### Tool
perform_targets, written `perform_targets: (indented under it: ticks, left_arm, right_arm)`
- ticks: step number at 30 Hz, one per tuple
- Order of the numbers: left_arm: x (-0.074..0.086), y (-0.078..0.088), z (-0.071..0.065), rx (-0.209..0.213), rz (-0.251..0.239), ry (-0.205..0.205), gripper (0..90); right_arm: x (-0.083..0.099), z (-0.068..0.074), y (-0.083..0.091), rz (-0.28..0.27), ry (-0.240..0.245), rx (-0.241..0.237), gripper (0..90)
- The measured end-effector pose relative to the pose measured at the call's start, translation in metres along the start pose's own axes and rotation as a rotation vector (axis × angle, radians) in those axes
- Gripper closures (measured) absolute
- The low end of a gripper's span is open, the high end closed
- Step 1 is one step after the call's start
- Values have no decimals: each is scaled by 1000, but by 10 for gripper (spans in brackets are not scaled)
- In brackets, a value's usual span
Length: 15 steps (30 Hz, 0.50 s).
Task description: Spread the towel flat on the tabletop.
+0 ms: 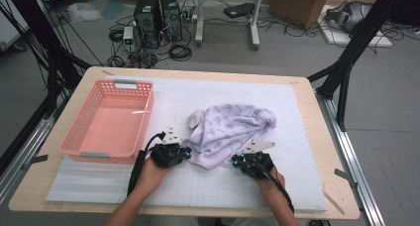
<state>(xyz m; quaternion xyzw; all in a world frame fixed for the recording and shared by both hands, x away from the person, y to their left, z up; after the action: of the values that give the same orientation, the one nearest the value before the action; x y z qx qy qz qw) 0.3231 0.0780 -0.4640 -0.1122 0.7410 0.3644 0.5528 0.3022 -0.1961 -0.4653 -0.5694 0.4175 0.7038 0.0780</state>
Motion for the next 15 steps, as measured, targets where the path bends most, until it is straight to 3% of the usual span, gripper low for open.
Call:
perform_targets:
  ticks: [3,6,15]
  left_arm:
    - [3,11,-5,26,-28,29,854]
    - [7,20,-13,41,-53,34,853]
    - [19,55,-34,35,-116,43,853]
  right_arm:
    - [7,-5,13,2,-21,0,862]
    - [15,-8,28,-1,-36,8,861]
    - [40,-20,87,1,-70,107,860]
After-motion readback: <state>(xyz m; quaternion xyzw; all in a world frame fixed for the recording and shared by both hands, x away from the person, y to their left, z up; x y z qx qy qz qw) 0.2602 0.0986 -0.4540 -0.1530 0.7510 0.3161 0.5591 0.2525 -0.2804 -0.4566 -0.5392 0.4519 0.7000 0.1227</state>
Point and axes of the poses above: each handheld gripper's, and its own axes: y roughly backward along the jaws, x roughly out of its underside, z roughly to its left, the point moved 3 cm from there along -y, roughly forward along the jaws, and after that the axes turned 13 degrees about -z, right-handed, at the moved point
